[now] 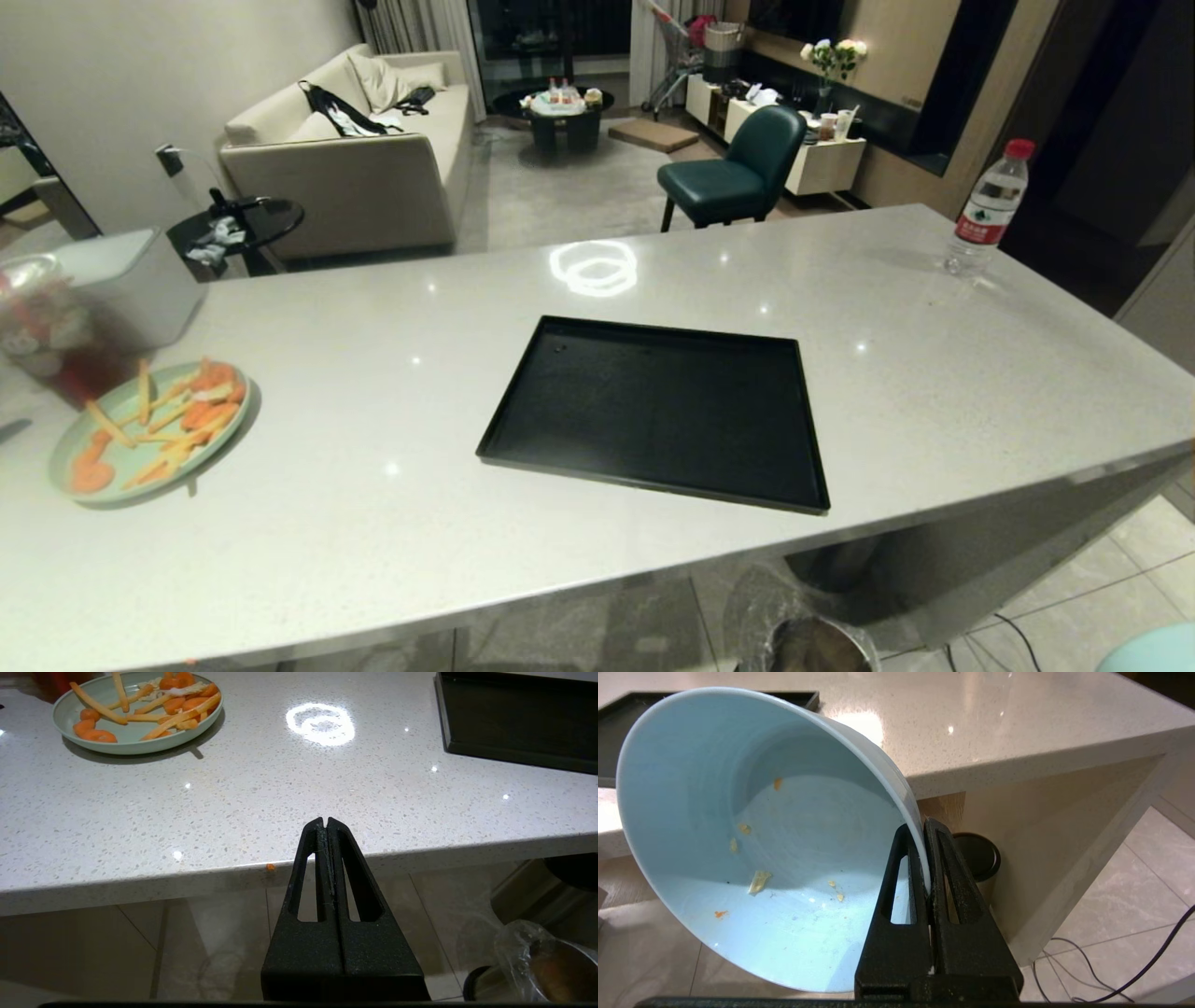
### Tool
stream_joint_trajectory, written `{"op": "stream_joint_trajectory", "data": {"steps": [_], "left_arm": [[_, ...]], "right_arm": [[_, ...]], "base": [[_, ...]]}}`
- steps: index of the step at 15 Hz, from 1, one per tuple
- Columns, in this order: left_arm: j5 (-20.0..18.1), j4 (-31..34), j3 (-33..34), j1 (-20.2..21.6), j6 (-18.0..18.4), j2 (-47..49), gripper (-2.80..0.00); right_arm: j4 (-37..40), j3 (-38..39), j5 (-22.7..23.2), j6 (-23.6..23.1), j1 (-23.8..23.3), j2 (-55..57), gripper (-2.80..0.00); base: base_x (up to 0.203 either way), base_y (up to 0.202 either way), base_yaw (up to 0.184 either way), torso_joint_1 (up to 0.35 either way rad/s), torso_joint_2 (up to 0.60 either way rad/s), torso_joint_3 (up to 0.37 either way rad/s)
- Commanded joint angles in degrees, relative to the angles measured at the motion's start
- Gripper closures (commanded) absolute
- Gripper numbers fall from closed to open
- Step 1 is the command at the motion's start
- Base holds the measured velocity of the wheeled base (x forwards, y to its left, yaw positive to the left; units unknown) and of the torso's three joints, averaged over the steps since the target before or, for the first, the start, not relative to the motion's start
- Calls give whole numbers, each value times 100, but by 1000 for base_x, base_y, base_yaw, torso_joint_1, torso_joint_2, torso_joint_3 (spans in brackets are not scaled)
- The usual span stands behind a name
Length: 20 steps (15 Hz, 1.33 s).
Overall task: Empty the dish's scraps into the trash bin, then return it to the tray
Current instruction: Put the bowl back to the table
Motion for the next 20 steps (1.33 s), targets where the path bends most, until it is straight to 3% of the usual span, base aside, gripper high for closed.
{"op": "stream_joint_trajectory", "data": {"steps": [1,20], "left_arm": [[1,-2,0,1,0,6,0],[1,-2,0,1,-9,6,0]], "right_arm": [[-1,0,0,1,0,7,0],[-2,0,0,36,0,7,0]], "base": [[0,0,0,0,0,0],[0,-1,5,0,0,0]]}}
